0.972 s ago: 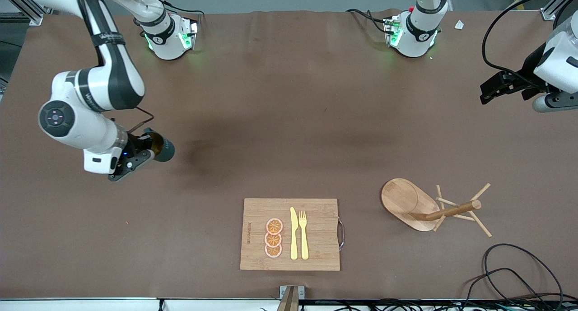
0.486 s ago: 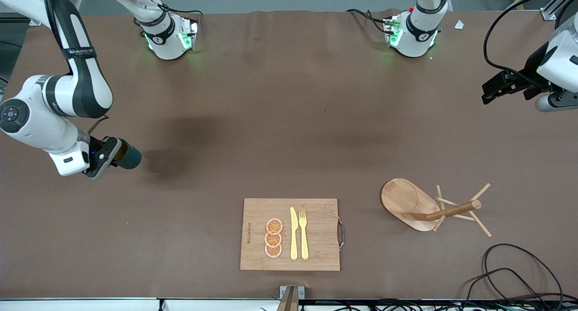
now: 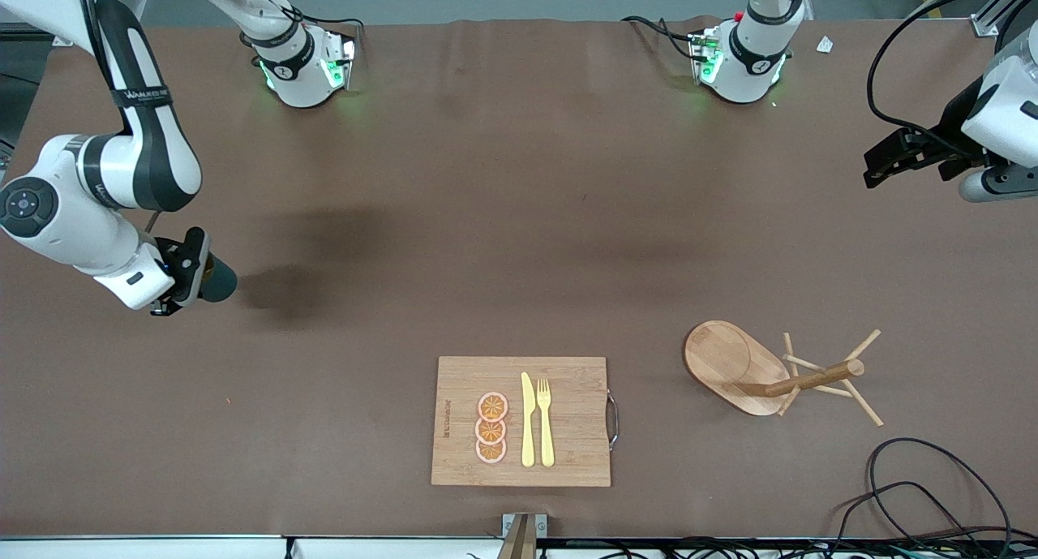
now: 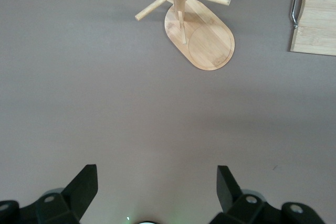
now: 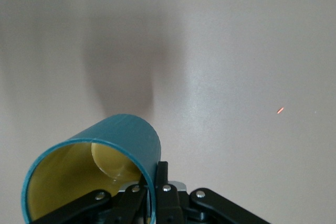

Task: Transfer cup from left to right arm and place
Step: 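Carry the teal mug with the right gripper away from center, then lower the teal mug onto the table with the right gripper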

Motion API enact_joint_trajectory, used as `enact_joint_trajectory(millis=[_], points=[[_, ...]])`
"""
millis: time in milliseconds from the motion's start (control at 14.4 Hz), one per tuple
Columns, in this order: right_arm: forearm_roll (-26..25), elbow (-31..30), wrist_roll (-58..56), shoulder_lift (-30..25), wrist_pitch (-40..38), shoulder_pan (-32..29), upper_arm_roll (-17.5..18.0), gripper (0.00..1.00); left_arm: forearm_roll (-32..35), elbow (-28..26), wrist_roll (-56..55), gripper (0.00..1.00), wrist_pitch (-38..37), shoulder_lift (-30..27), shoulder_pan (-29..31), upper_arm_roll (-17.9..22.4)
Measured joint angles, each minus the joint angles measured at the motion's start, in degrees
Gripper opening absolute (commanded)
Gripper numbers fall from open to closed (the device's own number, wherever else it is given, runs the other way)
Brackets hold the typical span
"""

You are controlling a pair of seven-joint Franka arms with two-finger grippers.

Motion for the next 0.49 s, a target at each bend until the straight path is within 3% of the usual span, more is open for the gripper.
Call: enact_joint_trajectory(millis=[486], points=[[-0.1,-5.7,-5.7,0.0,7.9,-3.0,0.0,0.00,0.0,0.0,0.0,1.00,0.0,0.0,0.0,0.0]])
